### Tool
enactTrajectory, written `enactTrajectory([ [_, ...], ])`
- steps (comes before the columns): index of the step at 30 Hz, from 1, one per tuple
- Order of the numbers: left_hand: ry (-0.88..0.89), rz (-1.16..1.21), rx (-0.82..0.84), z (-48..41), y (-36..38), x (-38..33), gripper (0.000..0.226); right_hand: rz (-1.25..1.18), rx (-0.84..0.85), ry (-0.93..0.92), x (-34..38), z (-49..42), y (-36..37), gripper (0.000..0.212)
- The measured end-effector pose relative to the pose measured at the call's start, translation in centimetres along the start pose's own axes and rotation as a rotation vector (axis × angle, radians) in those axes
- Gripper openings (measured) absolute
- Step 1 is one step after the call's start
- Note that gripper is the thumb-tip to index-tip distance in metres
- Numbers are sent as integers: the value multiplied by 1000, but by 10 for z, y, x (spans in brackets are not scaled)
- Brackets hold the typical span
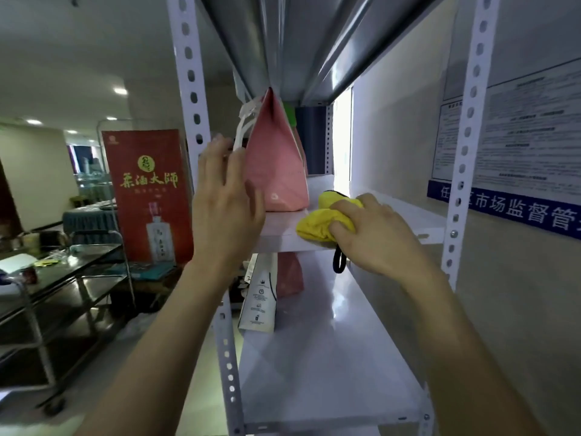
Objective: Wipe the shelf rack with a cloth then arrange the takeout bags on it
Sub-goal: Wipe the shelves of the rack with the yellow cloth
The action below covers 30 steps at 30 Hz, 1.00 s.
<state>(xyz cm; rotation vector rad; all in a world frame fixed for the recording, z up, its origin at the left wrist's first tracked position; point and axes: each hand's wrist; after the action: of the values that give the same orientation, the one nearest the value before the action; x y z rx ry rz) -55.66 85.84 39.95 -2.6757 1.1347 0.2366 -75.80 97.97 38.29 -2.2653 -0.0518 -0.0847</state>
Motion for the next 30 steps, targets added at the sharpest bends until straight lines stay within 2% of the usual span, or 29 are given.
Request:
enactTrajectory([
  [3,-5,-114,-117,3,-15,13,49,-76,10,-147,36,-4,13,65],
  [7,-132,58,44,-11,-28,45,54,-131,15,-370,83,-23,46,60],
  [11,-150,156,207,-16,-34,59,58,-147,-43,-421,80,-22,52,55],
  [14,-158,193,249,-9,-34,60,62,-105,-145,-329,41,-1,40,55],
  [19,-217,232,263,7,-31,56,65,41,-449,-67,-41,42,22,45],
  [21,-223,235,250,14,-28,51,70,64,-554,-28,-39,54,31,40],
  [25,-242,181,269,33,-23,47,89,-5,-718,-64,-4,96,76,41],
  [27,-242,204,238,49,-21,49,82,-77,-714,-43,10,126,110,40],
  [30,-323,263,254,79,-18,60,76,-194,-550,38,17,170,164,38],
])
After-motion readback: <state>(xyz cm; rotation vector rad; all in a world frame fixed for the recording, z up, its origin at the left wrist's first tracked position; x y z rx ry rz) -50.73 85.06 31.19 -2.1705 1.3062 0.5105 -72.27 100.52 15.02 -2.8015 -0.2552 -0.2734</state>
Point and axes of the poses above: each hand's wrist, its own z-axis away from the middle knuckle, its own y-axis out of the palm, x = y × z, and after that the axes turned 12 degrees about -y, right-handed
